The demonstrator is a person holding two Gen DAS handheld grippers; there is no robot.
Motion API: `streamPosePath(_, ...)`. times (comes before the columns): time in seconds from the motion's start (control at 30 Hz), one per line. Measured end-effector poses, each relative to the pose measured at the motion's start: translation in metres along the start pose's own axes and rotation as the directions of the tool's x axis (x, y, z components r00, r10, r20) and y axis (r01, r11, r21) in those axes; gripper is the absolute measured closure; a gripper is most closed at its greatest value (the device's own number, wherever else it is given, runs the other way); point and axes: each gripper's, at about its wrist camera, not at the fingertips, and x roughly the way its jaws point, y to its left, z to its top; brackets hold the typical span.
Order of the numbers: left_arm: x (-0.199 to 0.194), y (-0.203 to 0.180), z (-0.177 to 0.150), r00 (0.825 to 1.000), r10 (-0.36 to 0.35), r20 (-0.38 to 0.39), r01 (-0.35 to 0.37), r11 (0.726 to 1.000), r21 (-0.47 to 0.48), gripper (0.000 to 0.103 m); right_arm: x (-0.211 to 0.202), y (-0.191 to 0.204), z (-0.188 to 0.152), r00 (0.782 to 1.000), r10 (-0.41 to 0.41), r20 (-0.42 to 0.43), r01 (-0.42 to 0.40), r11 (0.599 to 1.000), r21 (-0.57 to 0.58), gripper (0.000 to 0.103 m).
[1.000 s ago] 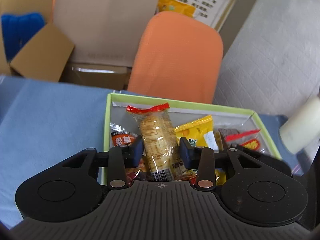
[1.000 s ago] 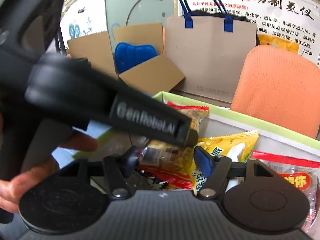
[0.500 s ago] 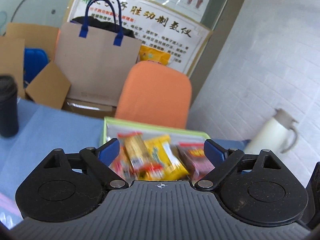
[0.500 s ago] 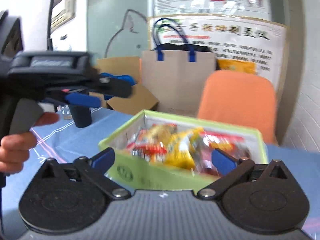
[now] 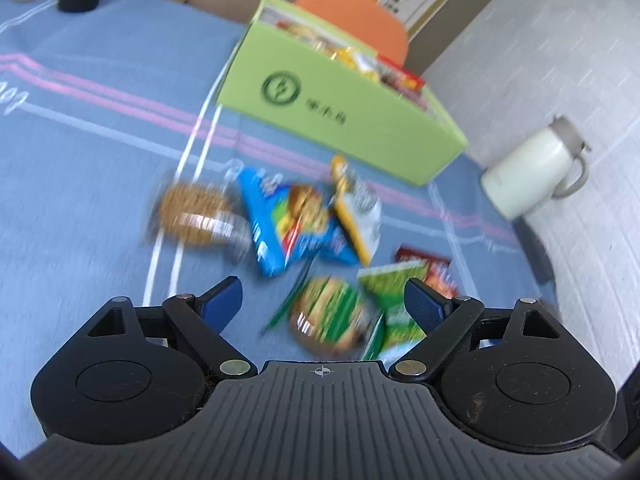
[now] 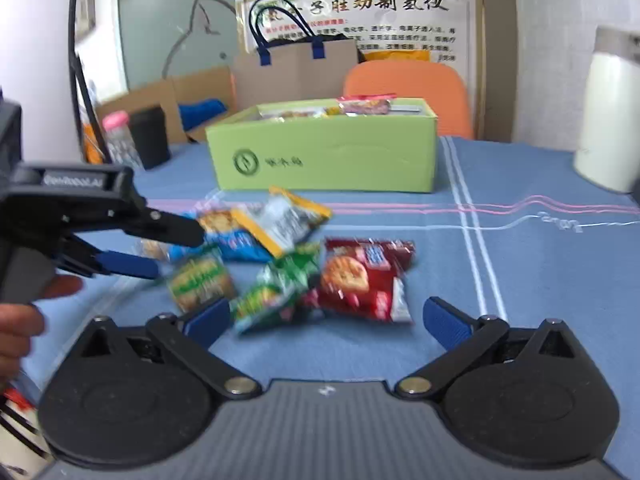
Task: Organize snacks
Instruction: 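Return the left tool to the pile and grasp the green-wrapped round bun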
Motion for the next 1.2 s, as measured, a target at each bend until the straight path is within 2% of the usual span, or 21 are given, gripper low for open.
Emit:
streamPosePath(0.03, -0.001, 0.0, -0.002, 1.0, 0.016, -0.001, -0.016, 1.0, 0.003, 0.029, -0.005, 0.006, -0.001, 1.0, 0.024, 0.018, -0.024, 1.0, -0.019, 0.0)
streamPosePath(0.1, -0.006, 0.001, -0.002, 1.0, 0.018, 0.008, -0.018, 1.0, -0.009, 0.03, -0.006, 0.02, 0.005, 0.991, 0.129, 0.042, -0.125, 0.989, -0.078, 0.0)
streamPosePath(0.2, -0.013, 0.006, -0.001, 1.0, -0.01, 0.014, 0.011, 0.999, -0.035, 0.032, 0.008, 0.047, 0.013, 0.972, 0.235, 0.025, -0.225, 0.953, -0.203, 0.0)
streamPosePath(0.3, -0.018, 0.013, 0.003, 1.0, -0.001, 0.019, 0.002, 0.999, -0.054, 0.032, 0.033, 0.063, 0.019, 0.967, 0.254, -0.017, -0.248, 0.923, -0.296, 0.0)
streamPosePath(0.4, -0.023, 0.022, 0.005, 0.999, 0.013, 0.029, -0.011, 0.997, -0.082, 0.031, 0.06, 0.07, 0.024, 0.961, 0.266, -0.081, -0.278, 0.911, -0.306, 0.0)
streamPosePath(0.47, -0.025, 0.027, 0.005, 0.999, 0.023, 0.034, -0.02, 0.995, -0.096, 0.031, 0.074, 0.074, 0.026, 0.946, 0.295, -0.137, -0.323, 0.902, -0.287, 0.0)
streamPosePath(0.57, -0.026, 0.035, 0.005, 0.999, 0.023, 0.032, -0.02, 0.995, -0.103, 0.031, 0.073, 0.085, 0.019, 0.951, 0.272, -0.15, -0.307, 0.894, -0.326, 0.0)
streamPosePath(0.6, -0.027, 0.036, 0.005, 0.999, 0.019, 0.03, -0.015, 0.995, -0.102, 0.031, 0.068, 0.088, 0.016, 0.947, 0.281, -0.153, -0.317, 0.893, -0.32, 0.0)
streamPosePath(0.67, -0.028, 0.038, 0.004, 1.0, 0.012, 0.022, -0.01, 0.995, -0.096, 0.031, 0.062, 0.091, 0.009, 0.925, 0.329, -0.189, -0.372, 0.886, -0.276, 0.0)
streamPosePath(0.77, -0.025, 0.037, 0.003, 1.0, 0.003, 0.012, -0.002, 0.996, -0.088, 0.031, 0.053, 0.098, 0.003, 0.932, 0.312, -0.186, -0.353, 0.897, -0.265, 0.0)
streamPosePath(0.9, -0.023, 0.033, 0.002, 1.0, -0.009, 0.0, 0.009, 0.997, -0.076, 0.03, 0.06, 0.093, 0.008, 0.953, 0.263, -0.151, -0.286, 0.943, -0.168, 0.001)
streamPosePath(1.0, -0.021, 0.026, 0.002, 1.0, -0.016, -0.017, 0.015, 0.999, -0.038, 0.03, 0.061, 0.091, 0.007, 0.963, 0.243, -0.114, -0.254, 0.963, -0.086, 0.001)
streamPosePath(1.13, -0.018, 0.022, 0.004, 0.999, -0.026, -0.033, 0.026, 1.0, -0.005, 0.03, 0.059, 0.109, 0.002, 0.978, 0.167, -0.129, -0.188, 0.966, -0.176, 0.001)
streamPosePath(1.2, -0.016, 0.019, 0.007, 0.998, -0.042, -0.055, 0.044, 0.999, 0.025, 0.031, 0.056, 0.109, 0.004, 0.978, 0.146, -0.147, -0.168, 0.975, -0.147, 0.001)
